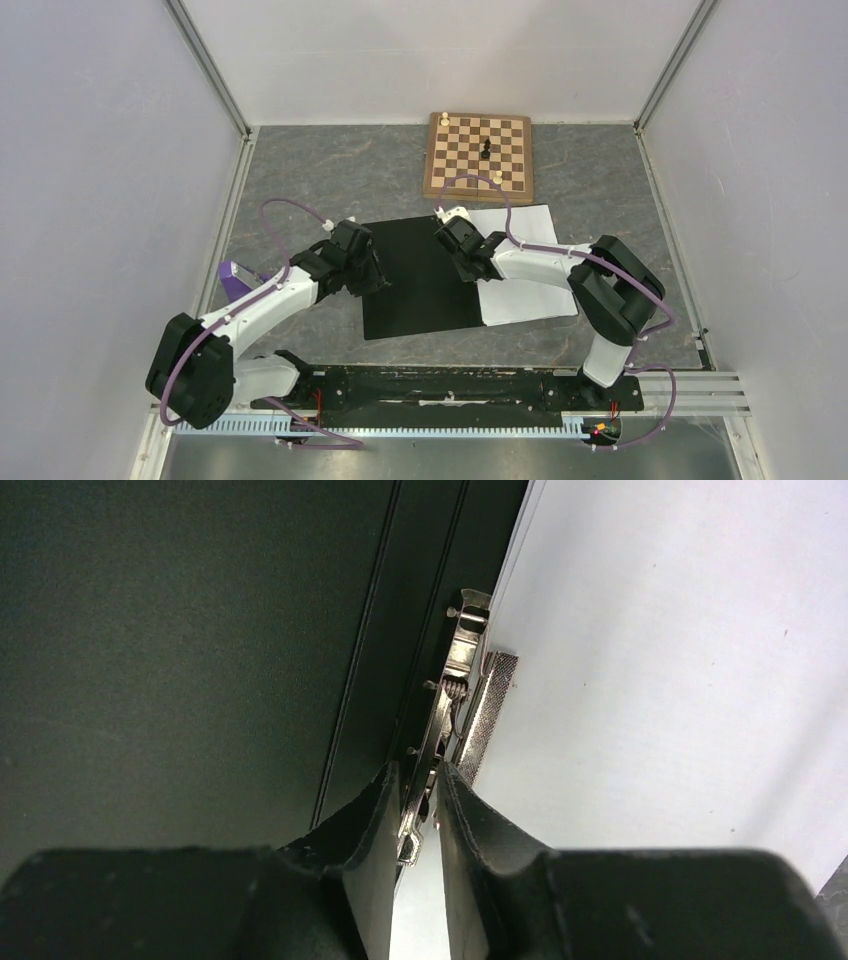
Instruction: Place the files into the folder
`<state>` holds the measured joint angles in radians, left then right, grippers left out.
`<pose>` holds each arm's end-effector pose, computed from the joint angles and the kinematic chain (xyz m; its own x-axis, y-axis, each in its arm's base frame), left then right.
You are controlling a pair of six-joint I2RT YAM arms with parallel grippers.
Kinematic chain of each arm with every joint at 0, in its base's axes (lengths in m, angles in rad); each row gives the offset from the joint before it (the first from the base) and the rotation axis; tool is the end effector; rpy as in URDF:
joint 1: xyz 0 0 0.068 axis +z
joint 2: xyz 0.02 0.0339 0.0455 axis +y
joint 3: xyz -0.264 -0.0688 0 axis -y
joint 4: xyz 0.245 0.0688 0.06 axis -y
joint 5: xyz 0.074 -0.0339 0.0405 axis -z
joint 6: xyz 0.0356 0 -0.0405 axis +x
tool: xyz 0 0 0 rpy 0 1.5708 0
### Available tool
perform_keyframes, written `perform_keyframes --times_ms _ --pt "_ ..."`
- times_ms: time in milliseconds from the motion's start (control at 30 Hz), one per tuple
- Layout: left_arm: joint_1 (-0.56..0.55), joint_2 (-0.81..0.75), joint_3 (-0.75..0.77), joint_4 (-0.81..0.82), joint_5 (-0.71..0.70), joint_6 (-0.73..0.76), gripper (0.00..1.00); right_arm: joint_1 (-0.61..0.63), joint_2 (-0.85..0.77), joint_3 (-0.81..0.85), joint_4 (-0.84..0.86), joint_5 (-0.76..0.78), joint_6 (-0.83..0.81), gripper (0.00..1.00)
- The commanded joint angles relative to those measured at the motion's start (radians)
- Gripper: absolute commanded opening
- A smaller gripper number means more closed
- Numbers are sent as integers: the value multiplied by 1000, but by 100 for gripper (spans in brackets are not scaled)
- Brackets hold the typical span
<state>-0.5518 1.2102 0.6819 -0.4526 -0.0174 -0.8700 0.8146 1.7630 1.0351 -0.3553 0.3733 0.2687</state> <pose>0.1959 -0.1199 0.1978 -0.8506 -0.3738 -0.3697 -0.2082 0.8853 -0.4159 0.2451 0.2409 0.1598 -0.7331 -0.4170 -0.5372 -0.3791 0.9064 -0.1863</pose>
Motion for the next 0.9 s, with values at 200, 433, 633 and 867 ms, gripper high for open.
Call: perform_keyframes --times_ms 200,433,633,867 --pt "80 -5 50 -25 40 105 47 7 27 15 14 13 6 12" --pt "135 -30 39 3 57 131 55 31 42 13 -13 46 16 12" --pt "167 -28 19 26 86 151 60 31 12 0 -10 45 20 0" --pt "227 -79 -60 108 140 172 72 20 -80 45 -51 67 3 0"
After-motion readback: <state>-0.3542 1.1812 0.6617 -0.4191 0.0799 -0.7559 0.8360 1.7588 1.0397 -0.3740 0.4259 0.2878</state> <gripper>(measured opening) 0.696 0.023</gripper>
